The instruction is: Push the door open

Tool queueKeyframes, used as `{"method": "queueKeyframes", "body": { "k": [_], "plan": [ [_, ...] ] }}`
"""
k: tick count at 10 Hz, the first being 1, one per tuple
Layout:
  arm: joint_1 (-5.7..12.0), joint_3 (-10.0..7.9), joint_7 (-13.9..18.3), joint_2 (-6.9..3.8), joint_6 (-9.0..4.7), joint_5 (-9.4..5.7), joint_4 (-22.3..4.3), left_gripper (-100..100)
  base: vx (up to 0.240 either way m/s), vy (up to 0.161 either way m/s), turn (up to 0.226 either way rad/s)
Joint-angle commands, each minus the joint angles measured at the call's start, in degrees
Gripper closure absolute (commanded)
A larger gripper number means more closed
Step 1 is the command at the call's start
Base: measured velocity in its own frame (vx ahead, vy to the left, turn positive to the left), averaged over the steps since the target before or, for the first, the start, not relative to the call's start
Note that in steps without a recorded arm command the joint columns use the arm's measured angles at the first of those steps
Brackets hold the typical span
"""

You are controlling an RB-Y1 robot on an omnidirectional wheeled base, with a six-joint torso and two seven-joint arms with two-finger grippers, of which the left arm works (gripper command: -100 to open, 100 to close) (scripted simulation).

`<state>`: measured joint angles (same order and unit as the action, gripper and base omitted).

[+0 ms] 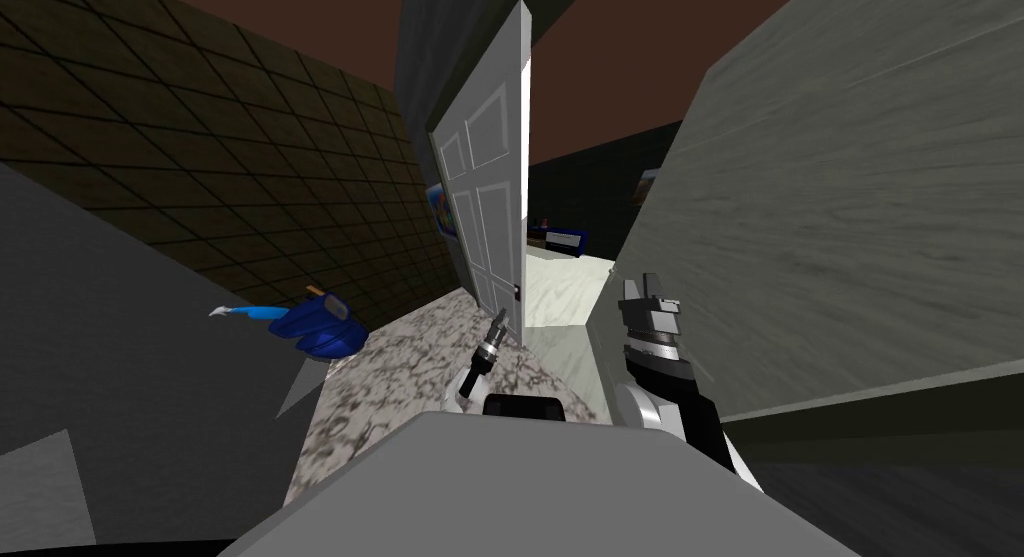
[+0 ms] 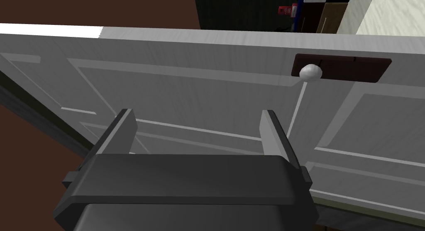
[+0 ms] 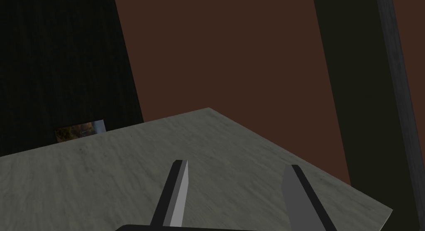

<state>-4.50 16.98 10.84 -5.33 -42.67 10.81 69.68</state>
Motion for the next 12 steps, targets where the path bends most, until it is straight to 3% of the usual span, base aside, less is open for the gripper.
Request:
{"method": "queueKeyframes", "body": {
  "k": [1, 5, 8, 9, 12],
  "plan": [
    [1.31, 0.52, 0.6, 0.04, -0.29, 0.26, -2.6, -100, 0.081, 0.082, -0.019],
    [3.40, 2.08, 1.5, 0.30, -1.00, 1.05, -7.9, -100, 0.096, 0.082, -0.021],
    [5.78, 3.85, 2.6, 0.72, -1.81, 1.95, -14.0, -100, 0.120, 0.105, -0.030],
    [5.78, 3.85, 2.6, 0.72, -1.81, 1.95, -14.0, -100, 0.111, 0.077, -0.019],
    [7.43, 5.08, 3.3, 1.10, -2.37, 2.58, -18.1, -100, 0.095, 0.060, -0.015]
  ]
}}
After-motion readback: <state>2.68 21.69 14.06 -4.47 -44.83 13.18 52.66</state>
